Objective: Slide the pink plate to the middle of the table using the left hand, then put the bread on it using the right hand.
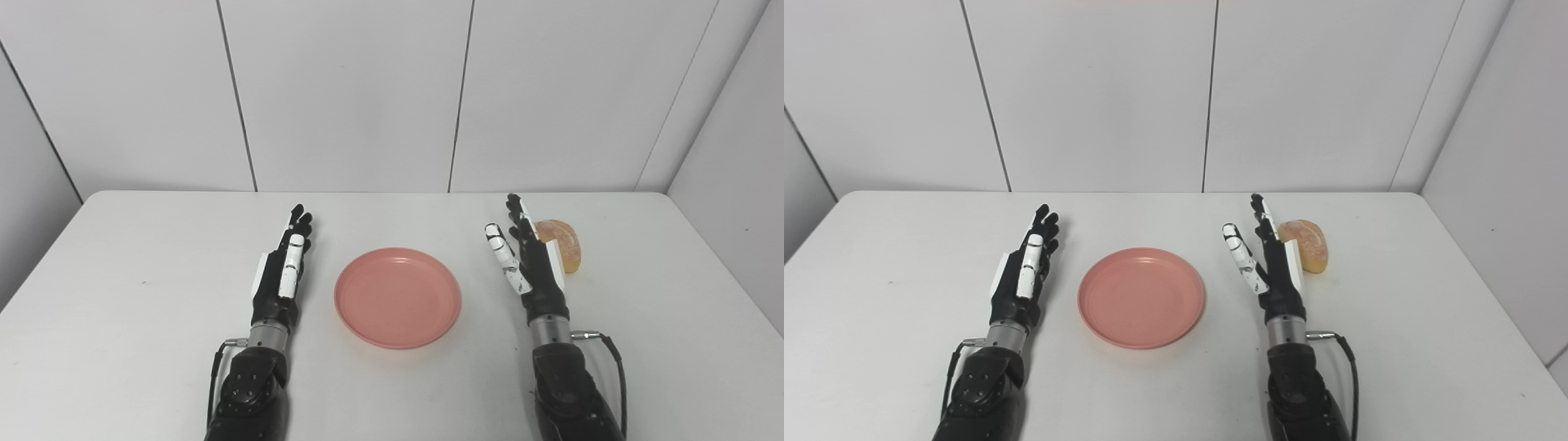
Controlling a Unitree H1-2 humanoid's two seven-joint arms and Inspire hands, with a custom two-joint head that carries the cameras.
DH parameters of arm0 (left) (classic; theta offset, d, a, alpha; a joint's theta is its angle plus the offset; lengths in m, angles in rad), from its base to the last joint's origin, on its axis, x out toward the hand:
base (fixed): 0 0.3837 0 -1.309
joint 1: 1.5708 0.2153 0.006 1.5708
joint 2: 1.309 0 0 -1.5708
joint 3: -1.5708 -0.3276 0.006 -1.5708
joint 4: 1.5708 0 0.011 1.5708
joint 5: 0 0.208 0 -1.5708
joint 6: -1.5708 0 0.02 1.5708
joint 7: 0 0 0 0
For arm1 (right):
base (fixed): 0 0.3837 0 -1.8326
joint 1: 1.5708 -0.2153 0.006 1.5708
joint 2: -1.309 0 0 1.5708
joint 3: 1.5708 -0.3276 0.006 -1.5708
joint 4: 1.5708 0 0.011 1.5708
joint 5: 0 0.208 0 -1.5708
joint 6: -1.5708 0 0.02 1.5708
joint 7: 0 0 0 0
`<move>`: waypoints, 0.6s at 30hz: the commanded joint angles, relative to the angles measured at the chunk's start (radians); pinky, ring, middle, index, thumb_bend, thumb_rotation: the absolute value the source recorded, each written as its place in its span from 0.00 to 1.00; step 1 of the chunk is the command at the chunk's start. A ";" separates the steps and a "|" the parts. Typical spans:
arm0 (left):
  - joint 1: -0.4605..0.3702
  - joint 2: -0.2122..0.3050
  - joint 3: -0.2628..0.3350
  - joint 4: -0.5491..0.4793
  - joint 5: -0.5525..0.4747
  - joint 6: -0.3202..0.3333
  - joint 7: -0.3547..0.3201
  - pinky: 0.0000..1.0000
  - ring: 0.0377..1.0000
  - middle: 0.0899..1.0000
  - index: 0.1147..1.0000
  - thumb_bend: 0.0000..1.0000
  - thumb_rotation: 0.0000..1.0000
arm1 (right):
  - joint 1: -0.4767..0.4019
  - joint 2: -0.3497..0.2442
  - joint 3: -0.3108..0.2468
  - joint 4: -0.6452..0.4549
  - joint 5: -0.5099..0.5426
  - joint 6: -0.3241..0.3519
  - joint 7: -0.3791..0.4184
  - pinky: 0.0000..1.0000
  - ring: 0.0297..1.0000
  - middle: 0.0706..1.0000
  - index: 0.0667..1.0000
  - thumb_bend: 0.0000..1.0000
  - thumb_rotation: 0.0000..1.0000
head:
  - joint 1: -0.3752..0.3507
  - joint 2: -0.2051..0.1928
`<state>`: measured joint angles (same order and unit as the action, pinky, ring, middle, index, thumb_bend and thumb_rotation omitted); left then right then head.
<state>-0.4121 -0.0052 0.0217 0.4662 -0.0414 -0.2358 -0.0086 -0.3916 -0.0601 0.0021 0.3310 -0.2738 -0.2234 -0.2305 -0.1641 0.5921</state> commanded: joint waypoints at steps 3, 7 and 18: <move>0.008 0.010 -0.002 0.035 0.034 -0.034 0.023 0.99 0.99 0.97 0.96 0.49 1.00 | -0.058 -0.020 0.007 -0.011 -0.081 -0.061 -0.074 0.88 0.89 0.94 0.93 0.61 0.69 | -0.015 0.000; 0.008 0.017 -0.005 0.037 0.027 -0.022 0.002 1.00 1.00 0.98 0.96 0.54 1.00 | -0.068 -0.034 0.012 -0.012 -0.137 -0.038 -0.110 0.84 0.91 0.94 0.93 0.61 0.64 | -0.028 0.003; 0.011 0.028 -0.005 0.021 0.004 0.015 -0.044 1.00 1.00 0.99 0.99 0.55 1.00 | -0.127 -0.080 0.036 0.088 -0.330 0.029 -0.275 0.83 0.91 0.94 0.93 0.68 0.52 | -0.057 0.004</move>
<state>-0.4168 0.0049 0.0149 0.4694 -0.0235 -0.2126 -0.0372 -0.4606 -0.1230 0.0385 0.4379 -0.5767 -0.2131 -0.4676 -0.2224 0.5967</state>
